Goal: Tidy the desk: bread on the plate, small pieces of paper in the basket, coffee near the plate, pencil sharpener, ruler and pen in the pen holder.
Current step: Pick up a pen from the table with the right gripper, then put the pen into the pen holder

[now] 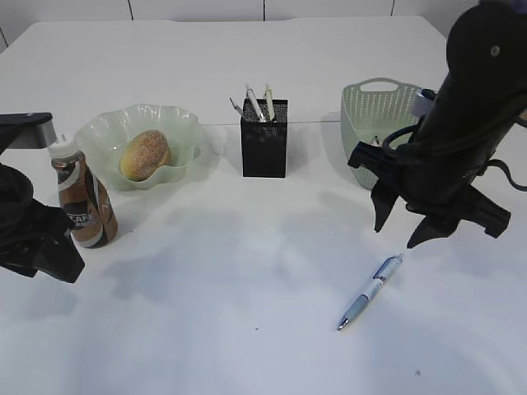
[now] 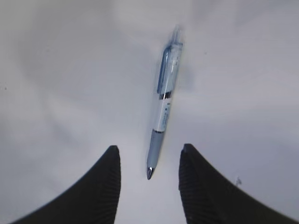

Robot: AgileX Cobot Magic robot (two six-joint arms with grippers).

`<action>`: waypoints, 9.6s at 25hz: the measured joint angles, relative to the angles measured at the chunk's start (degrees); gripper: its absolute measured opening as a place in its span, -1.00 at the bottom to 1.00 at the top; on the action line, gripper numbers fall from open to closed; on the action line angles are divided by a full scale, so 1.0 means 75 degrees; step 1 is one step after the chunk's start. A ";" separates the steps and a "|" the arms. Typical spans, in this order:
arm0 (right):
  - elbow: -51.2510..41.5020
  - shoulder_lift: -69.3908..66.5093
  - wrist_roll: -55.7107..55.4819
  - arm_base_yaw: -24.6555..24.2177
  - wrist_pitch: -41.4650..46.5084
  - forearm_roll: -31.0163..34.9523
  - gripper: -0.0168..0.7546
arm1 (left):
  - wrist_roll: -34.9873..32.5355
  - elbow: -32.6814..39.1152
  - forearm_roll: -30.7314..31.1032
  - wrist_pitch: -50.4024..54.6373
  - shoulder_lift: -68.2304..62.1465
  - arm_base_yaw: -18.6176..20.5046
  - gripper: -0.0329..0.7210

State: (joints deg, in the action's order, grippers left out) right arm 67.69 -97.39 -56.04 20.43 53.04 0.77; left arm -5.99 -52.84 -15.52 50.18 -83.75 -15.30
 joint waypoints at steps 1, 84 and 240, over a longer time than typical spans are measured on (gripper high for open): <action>0.0000 -0.0094 -0.0034 0.0000 -0.0032 -0.0034 -0.08 | 0.0000 0.0000 0.0000 0.0000 0.0000 0.0000 0.15; -0.0908 -0.1830 0.0171 -0.0494 -0.2539 0.1100 -0.65 | 0.0007 0.0000 0.0000 -0.0222 0.0000 0.0000 0.15; 0.3540 -0.4176 0.7151 0.0017 -0.8757 -0.0300 0.15 | 0.0018 0.0000 0.0014 -0.1428 0.0000 0.0000 0.15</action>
State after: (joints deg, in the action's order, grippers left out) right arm 94.24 -128.71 -2.41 20.56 -12.64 -1.48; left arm -5.86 -52.84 -15.42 39.47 -83.75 -15.30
